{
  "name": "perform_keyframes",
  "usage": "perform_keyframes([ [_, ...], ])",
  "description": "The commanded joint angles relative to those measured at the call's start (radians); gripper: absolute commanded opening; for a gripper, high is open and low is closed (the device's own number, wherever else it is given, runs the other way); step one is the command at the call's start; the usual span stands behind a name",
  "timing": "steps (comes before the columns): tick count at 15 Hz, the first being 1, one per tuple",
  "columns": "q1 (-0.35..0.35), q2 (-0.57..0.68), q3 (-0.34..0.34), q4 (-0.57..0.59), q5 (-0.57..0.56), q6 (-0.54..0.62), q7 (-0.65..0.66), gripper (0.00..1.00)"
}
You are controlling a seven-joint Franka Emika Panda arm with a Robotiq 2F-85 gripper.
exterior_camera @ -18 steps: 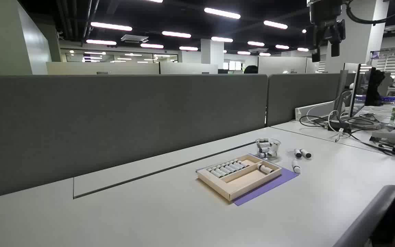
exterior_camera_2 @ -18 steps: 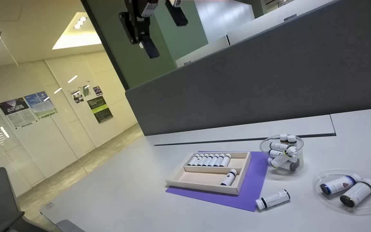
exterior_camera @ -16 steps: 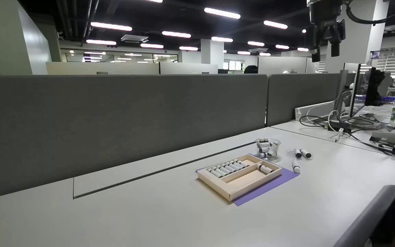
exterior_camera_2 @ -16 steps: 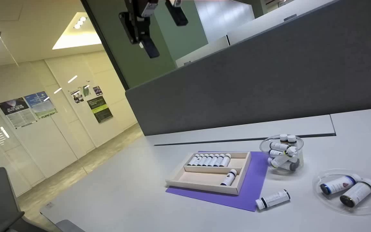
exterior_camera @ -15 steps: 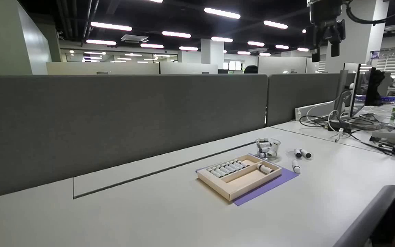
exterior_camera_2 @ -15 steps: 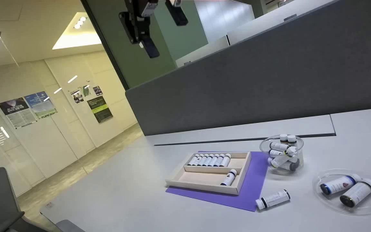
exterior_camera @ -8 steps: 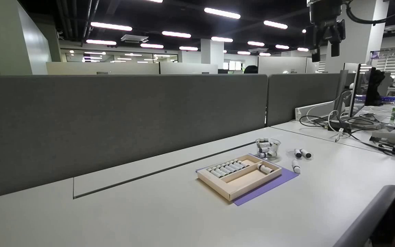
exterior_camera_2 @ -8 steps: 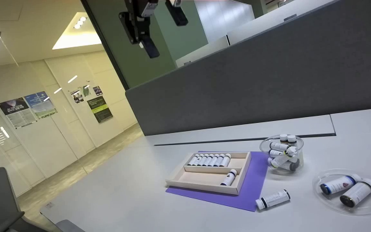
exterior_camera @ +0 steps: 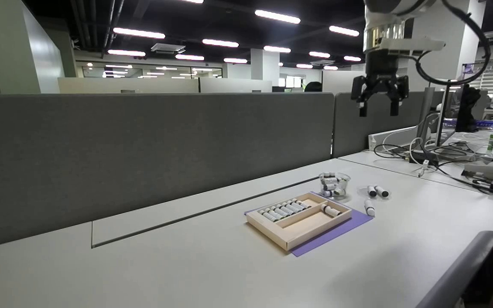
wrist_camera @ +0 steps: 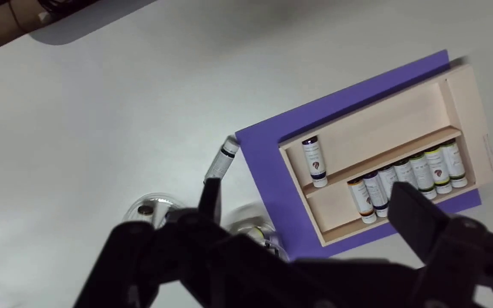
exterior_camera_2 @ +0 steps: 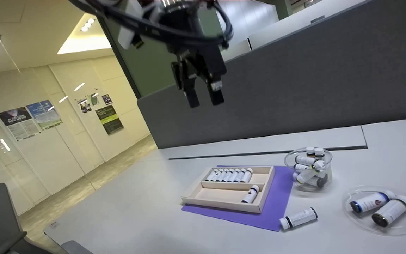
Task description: Pick up the bottle from the table and place it inside the clear bowl on the right
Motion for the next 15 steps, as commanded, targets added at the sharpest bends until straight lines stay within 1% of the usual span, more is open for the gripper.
perform_keyframes([
  [1, 0.029, 0.171, 0.008, 0.016, 0.067, 0.144, 0.176, 1.00],
  [2, 0.039, 0.217, 0.010, 0.014, 0.076, 0.195, 0.214, 1.00],
  [5, 0.080, 0.335, -0.007, 0.003, 0.034, 0.363, 0.344, 1.00],
  [7, 0.116, 0.412, -0.048, 0.005, -0.033, 0.465, 0.438, 1.00],
  [9, 0.154, 0.477, -0.109, 0.017, -0.090, 0.521, 0.512, 1.00],
  [10, 0.177, 0.510, -0.150, 0.029, -0.131, 0.516, 0.550, 1.00],
  [11, 0.188, 0.537, -0.178, 0.042, -0.150, 0.496, 0.565, 1.00],
  [12, 0.166, 0.494, -0.133, 0.004, -0.093, 0.516, 0.483, 1.00],
  [13, 0.171, 0.514, -0.148, 0.007, -0.097, 0.521, 0.483, 1.00],
  [15, 0.172, 0.521, -0.147, 0.007, -0.091, 0.525, 0.474, 1.00],
])
